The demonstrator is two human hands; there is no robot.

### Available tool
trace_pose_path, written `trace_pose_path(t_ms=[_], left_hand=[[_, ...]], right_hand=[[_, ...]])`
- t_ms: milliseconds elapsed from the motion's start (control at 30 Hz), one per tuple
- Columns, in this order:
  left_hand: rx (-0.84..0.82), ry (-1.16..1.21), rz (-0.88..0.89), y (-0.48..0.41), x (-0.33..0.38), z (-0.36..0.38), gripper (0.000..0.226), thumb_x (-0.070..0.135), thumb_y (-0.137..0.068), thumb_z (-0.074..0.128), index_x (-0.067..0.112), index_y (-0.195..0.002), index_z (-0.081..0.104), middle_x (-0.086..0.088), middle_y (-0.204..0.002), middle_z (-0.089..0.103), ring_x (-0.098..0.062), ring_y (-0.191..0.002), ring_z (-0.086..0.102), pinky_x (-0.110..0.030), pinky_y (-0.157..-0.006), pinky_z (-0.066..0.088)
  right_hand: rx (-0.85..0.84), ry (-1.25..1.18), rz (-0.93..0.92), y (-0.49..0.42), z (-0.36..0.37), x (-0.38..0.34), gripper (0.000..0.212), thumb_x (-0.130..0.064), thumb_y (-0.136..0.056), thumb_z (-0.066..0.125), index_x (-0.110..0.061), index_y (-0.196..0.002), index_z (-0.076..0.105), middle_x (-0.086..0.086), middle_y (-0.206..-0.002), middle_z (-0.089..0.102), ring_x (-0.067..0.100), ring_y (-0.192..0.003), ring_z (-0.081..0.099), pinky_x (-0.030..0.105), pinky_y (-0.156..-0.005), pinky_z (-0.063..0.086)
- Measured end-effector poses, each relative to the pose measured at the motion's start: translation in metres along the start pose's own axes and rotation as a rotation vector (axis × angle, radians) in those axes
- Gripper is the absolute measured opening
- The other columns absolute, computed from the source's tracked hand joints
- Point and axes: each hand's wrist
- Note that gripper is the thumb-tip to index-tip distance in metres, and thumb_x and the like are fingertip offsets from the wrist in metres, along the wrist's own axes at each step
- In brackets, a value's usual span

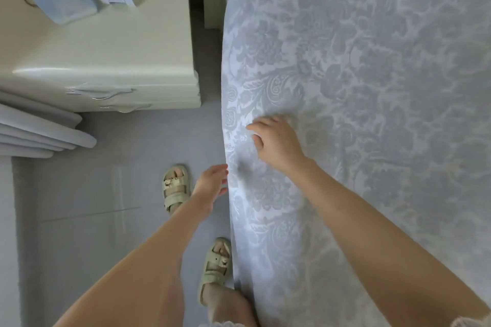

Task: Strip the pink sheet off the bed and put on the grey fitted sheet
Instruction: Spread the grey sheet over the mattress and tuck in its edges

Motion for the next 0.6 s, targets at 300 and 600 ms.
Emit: trace_pose_path(t_ms=[300,600], left_hand=[[-0.259,0.264,-0.152,-0.059,0.050,0.020,0.030,0.032,-0.098,0.044,0.025,-0.124,0.057,0.012,-0.123,0.051,-0.005,-0.114,0.045,-0.031,-0.108,0.035],[-0.204,0.255,-0.083,-0.107,0.095,0.029,0.038,0.038,-0.100,0.036,0.028,-0.135,0.049,0.015,-0.122,0.050,-0.008,-0.115,0.045,-0.021,-0.099,0.031]], right_hand=[[-0.397,0.643,-0.698,-0.147,0.001,0.012,0.014,-0.017,-0.082,0.061,-0.013,-0.071,0.069,0.004,-0.075,0.063,0.031,-0.090,0.059,0.047,-0.112,0.007],[-0.804,1.007,-0.659,-0.237,-0.005,0.024,0.067,-0.053,-0.096,0.007,-0.025,-0.108,0.067,-0.009,-0.104,0.065,0.019,-0.108,0.054,0.054,-0.115,0.006]])
Point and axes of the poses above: each hand's wrist, its own y-axis away from the middle knuckle, its own z-axis out of the palm, x = y × z
